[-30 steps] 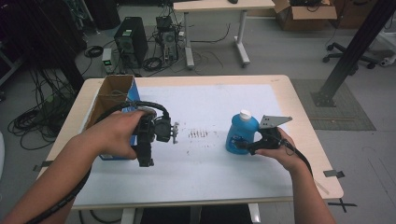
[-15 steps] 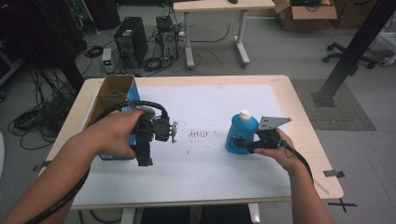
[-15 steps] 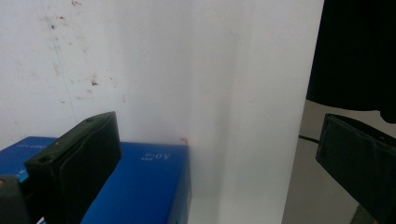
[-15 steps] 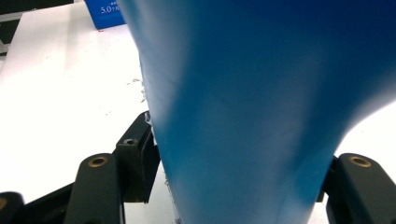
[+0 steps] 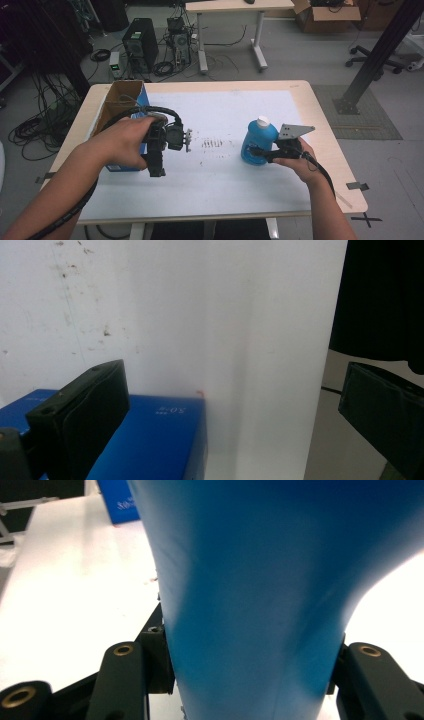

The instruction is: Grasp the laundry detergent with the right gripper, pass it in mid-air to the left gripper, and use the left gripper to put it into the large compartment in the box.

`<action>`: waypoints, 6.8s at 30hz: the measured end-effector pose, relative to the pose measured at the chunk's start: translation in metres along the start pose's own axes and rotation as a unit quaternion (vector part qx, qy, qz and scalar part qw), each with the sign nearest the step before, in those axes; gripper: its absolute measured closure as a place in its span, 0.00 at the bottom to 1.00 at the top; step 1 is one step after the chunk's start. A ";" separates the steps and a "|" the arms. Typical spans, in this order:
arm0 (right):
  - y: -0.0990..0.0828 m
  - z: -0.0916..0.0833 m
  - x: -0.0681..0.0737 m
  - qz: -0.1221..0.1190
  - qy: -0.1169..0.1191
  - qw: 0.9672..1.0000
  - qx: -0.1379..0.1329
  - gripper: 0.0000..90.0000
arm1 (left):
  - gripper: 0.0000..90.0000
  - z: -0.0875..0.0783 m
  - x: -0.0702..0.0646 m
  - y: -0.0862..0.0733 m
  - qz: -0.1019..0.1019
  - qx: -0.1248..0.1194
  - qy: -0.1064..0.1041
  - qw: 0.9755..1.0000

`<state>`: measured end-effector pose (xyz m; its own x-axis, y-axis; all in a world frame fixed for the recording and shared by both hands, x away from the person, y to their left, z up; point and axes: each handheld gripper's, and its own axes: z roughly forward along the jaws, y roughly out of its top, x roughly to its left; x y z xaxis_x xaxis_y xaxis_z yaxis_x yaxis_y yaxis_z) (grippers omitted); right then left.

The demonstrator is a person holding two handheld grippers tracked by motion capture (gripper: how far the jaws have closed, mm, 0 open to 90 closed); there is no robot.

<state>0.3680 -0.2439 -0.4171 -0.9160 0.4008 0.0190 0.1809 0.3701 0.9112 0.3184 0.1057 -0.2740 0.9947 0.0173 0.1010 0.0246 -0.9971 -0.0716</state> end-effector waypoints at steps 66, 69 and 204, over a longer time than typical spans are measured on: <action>0.061 0.091 0.093 -0.108 0.159 0.981 0.027 0.50 | 0.00 -0.020 0.001 0.050 0.033 -0.051 -0.012 0.998; 0.062 0.096 0.095 -0.109 0.160 0.981 0.027 0.50 | 0.00 -0.019 0.000 0.050 0.033 -0.052 -0.011 0.998; 0.070 0.107 0.110 -0.031 0.148 0.985 -0.079 0.00 | 0.43 -0.032 -0.003 0.064 0.026 -0.001 0.016 1.000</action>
<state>0.3185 -0.0846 -0.3946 -0.9921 0.1105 0.0594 0.0847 0.2407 0.9669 0.3138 0.0395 -0.2471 0.9910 -0.0372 0.1284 -0.0276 -0.9967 -0.0757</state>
